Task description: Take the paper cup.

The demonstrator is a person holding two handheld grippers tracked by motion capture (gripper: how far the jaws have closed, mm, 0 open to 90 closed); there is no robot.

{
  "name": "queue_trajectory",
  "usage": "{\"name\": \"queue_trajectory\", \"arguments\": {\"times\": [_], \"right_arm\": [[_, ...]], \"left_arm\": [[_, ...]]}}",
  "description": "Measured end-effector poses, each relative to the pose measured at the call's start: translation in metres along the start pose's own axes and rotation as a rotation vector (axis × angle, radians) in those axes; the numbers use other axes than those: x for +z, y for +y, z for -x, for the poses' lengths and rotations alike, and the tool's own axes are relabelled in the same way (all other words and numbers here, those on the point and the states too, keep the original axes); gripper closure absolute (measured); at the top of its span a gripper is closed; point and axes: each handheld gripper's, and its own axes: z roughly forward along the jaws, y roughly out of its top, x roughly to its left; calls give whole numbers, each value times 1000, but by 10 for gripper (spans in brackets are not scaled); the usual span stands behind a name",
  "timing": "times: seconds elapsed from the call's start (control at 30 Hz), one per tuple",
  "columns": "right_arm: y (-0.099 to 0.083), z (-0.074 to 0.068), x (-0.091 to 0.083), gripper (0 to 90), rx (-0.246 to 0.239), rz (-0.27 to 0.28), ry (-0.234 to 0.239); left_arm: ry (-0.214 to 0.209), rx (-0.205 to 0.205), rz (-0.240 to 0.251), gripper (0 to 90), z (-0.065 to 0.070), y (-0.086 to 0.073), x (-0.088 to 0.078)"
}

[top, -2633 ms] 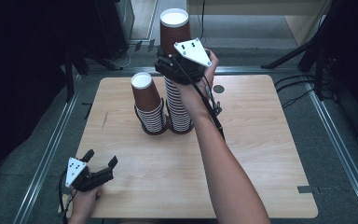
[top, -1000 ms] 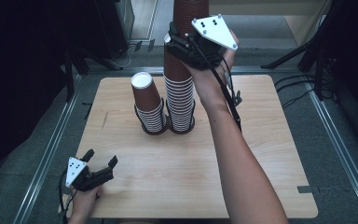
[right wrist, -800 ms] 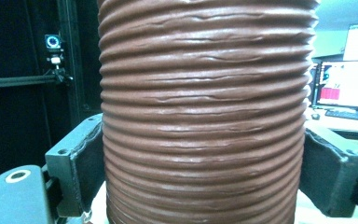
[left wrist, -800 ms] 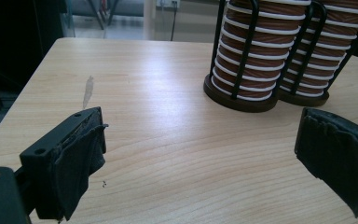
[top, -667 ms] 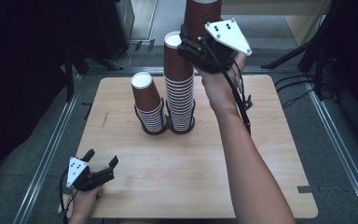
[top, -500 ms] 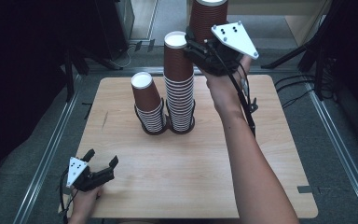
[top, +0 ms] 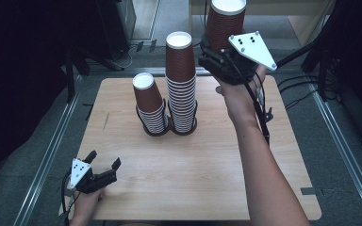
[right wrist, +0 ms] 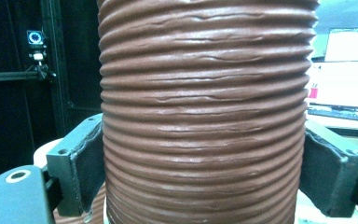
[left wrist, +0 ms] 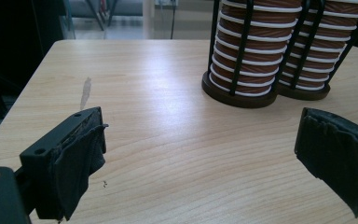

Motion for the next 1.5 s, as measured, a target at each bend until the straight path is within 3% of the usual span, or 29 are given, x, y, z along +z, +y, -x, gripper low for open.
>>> {"name": "queue_trajectory", "arguments": {"times": [0.83,1.5], "right_arm": [[-38,23,-26,134,-48,-26,-10],[-80,22,-53,132,-137,-48,20]], "left_arm": [[-1,16,-6,24,2,0,1],[0,19,-14,24,1,0,2]]}}
